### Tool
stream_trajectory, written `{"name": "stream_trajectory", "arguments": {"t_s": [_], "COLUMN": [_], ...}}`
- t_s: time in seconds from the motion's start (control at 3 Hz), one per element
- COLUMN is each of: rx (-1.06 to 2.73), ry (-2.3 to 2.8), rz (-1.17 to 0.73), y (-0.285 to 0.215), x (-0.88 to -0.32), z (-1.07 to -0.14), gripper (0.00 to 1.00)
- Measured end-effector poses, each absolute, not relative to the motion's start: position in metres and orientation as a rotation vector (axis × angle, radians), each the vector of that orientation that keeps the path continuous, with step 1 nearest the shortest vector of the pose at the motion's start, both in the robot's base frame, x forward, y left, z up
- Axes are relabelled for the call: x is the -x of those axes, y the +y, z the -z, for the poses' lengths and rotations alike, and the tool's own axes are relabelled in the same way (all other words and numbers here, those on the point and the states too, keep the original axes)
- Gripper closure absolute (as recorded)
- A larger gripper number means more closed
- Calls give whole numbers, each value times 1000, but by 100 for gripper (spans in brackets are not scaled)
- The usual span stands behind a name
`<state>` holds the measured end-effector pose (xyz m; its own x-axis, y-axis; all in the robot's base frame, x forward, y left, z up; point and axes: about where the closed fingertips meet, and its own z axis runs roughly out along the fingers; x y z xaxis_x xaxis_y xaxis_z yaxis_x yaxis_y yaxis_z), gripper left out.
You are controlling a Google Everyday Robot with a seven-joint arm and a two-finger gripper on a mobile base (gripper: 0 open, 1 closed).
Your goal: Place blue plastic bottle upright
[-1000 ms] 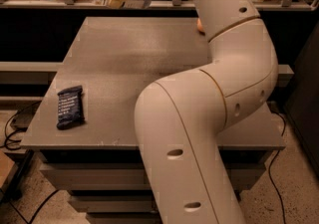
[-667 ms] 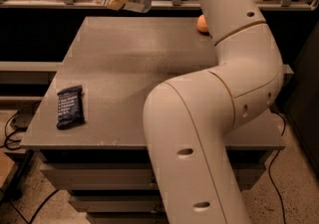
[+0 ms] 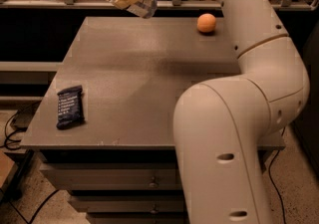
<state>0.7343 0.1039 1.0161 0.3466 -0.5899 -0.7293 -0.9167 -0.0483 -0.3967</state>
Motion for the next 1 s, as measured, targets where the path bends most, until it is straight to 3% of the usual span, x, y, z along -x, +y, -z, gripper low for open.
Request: {"name": "stream_trajectory", "arguments": {"t_s": [1.0], "rx": [1477], "ry": [1305], "rz": [-666], "y": [86], "x": [-703], "z": [-985], "gripper": [100]}}
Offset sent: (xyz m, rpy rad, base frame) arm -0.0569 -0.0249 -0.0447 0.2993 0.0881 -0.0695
